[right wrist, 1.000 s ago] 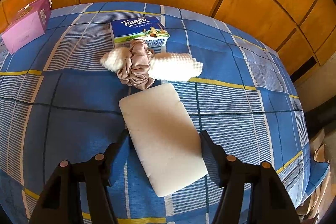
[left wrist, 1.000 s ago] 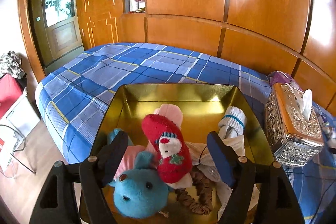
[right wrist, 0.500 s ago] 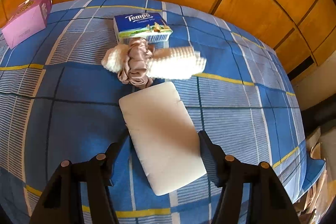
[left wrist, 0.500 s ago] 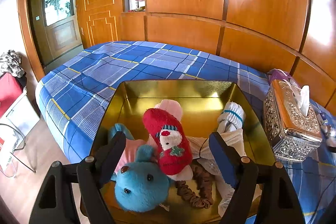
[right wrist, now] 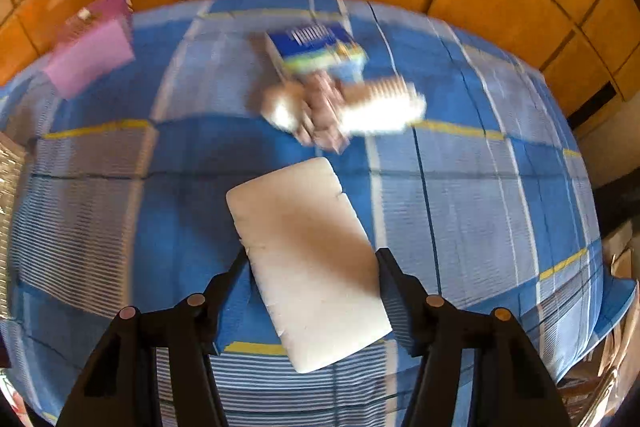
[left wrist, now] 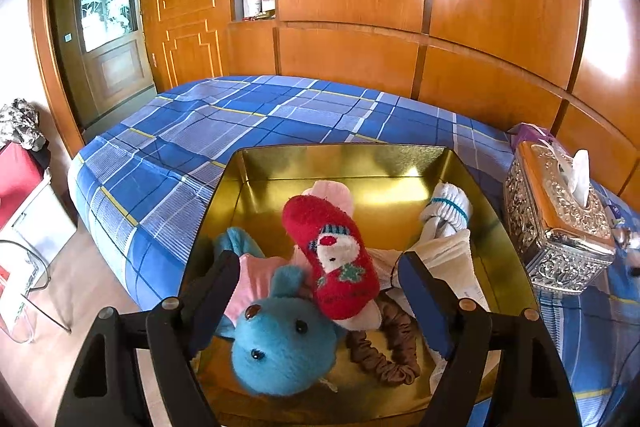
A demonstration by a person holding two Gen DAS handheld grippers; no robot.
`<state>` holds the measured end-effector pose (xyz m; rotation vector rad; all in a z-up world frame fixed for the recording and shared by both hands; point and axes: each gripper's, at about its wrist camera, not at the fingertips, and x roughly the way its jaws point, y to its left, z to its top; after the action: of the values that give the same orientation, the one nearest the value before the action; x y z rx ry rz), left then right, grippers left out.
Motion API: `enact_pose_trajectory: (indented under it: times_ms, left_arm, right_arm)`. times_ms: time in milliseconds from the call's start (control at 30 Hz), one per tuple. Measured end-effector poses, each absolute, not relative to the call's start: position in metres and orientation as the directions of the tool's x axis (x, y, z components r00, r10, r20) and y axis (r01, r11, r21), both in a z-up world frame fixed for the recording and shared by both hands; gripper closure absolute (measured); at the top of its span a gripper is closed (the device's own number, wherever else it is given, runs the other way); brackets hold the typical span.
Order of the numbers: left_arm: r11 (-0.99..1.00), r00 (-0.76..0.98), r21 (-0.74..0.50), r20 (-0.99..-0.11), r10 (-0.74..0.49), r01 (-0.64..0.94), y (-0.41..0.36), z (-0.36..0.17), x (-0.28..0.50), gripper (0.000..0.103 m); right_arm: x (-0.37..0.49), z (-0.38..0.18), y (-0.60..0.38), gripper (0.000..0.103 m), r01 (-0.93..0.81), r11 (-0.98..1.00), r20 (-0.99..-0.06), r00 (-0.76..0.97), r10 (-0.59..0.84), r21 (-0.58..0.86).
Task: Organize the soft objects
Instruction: 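Grasp the white foam pad with the right gripper and lift it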
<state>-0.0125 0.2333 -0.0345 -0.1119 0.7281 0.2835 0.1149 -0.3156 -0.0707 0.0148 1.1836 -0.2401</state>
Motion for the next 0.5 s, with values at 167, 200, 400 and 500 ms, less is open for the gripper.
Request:
enact_pose_trajectory:
  times_ms: [167,200,400,500]
  left_arm:
    - [0.955,0.711,-0.007,-0.669,0.215,-0.296,0.235,-0.034,-0.013,0.021]
    - [0.955,0.712,-0.007,-0.668,0.215,-0.296,0.236,-0.034,-0.013,0.021]
    - [0.956,0.716,-0.007,-0.665,0.215,-0.293,0.237,-0.033,-0.015,0.021]
    - [0.954,0.714,-0.009,-0.666,0.217,-0.299,0.239,-0.033,-0.017,0.020]
  right_arm:
    - [0.142,-0.023,-0.281,0.042,0.126,0.989,-0.881,0.456,-0.123,-0.073]
    - [0.150,-0.012,-0.271,0.042,0.107,0.992,-0.873,0.476,-0.110,-0.067]
    - [0.196,0.054,-0.163,0.042,-0.084,0.995,-0.801,0.598,0.007,-0.054]
    - [0.200,0.080,-0.091,0.042,-0.245,0.969,-0.759,0.638,0.132,-0.038]
